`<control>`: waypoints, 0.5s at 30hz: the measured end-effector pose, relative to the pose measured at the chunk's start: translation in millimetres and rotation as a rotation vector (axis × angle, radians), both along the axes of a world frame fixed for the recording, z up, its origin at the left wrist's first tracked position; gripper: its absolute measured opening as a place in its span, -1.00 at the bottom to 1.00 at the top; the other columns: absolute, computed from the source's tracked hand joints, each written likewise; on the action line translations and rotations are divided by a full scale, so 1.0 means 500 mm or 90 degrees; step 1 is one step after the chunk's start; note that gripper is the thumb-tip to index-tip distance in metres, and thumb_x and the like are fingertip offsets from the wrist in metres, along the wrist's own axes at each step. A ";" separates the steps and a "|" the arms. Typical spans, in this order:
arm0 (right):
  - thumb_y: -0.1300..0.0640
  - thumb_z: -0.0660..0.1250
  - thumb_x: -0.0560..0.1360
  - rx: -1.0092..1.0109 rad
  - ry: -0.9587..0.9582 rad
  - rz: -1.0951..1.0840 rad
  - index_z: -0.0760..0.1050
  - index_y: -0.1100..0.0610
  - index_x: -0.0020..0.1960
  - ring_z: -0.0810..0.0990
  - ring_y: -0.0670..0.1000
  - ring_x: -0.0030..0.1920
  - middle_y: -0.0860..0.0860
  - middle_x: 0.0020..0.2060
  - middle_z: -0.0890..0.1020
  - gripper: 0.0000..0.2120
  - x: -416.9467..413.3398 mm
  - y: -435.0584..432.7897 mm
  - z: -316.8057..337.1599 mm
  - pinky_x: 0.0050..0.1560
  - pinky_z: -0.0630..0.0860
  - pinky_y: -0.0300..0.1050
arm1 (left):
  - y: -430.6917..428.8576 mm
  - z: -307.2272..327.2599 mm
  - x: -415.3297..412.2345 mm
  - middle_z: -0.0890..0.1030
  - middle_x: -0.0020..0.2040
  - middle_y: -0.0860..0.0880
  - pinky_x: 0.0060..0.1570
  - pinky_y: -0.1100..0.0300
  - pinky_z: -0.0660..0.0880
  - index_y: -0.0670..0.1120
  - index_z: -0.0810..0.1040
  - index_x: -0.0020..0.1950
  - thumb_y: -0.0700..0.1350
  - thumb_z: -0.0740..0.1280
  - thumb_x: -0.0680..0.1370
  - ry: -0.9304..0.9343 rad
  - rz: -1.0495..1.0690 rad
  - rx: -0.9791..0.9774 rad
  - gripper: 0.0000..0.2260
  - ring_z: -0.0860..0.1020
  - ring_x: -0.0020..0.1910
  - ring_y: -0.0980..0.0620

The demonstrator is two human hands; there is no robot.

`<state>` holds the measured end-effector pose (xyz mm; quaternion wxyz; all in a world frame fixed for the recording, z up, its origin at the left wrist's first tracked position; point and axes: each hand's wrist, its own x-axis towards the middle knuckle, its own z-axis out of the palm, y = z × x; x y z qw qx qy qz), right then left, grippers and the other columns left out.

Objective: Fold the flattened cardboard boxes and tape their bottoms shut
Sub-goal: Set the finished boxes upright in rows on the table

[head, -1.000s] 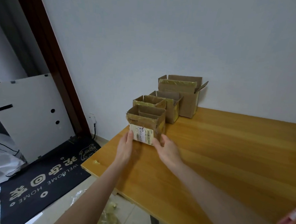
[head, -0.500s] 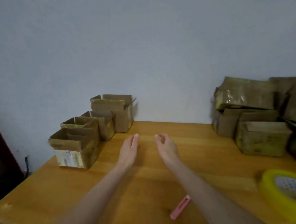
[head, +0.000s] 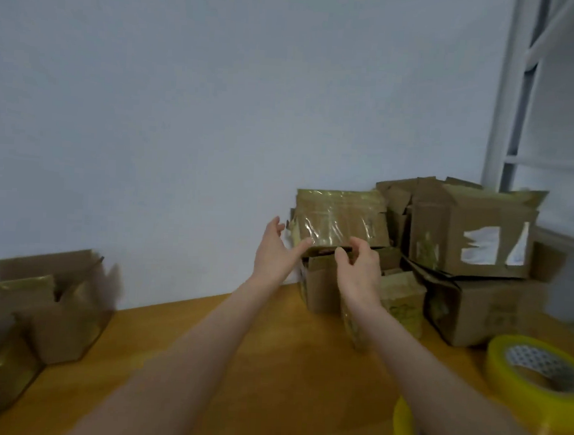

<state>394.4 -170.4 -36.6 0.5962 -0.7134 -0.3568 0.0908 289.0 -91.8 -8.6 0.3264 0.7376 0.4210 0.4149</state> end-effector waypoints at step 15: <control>-0.15 0.13 0.57 0.218 0.154 -0.080 0.27 0.00 0.39 0.40 0.00 0.29 -0.01 0.35 0.36 -0.55 0.087 -0.012 0.071 0.29 0.36 0.00 | 0.032 0.107 -0.033 0.62 -0.09 0.05 0.00 0.23 0.53 -0.01 0.56 -0.08 -0.17 0.36 0.52 -0.213 -0.003 0.140 -0.93 0.58 -0.04 0.10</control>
